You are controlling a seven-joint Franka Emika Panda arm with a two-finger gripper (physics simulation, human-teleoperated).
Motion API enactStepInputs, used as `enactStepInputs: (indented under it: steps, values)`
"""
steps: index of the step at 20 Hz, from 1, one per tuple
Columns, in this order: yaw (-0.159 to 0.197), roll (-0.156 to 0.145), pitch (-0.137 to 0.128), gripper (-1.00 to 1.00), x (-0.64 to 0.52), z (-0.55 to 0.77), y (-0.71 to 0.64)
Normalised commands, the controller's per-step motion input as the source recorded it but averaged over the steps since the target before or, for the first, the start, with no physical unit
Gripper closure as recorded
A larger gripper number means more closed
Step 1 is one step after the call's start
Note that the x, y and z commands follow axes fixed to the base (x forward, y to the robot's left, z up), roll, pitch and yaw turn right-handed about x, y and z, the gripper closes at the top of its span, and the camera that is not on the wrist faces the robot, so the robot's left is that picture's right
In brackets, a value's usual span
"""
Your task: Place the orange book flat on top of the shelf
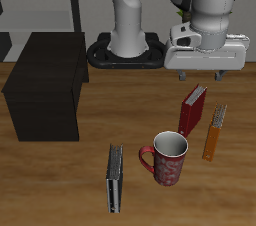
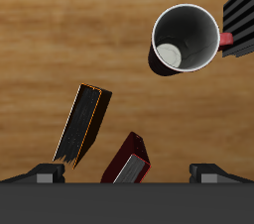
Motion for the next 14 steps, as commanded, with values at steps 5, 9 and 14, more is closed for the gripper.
enactStepInputs:
  steps: [5, 9, 14]
  values:
    - [-0.026, -0.012, 0.009, -1.0, 0.15, -0.16, 0.13]
    - [-0.037, 0.024, 0.009, -1.0, 0.16, -0.22, 0.22]
    - [-0.01, 0.036, -0.011, -1.0, 0.13, -0.26, 0.19]
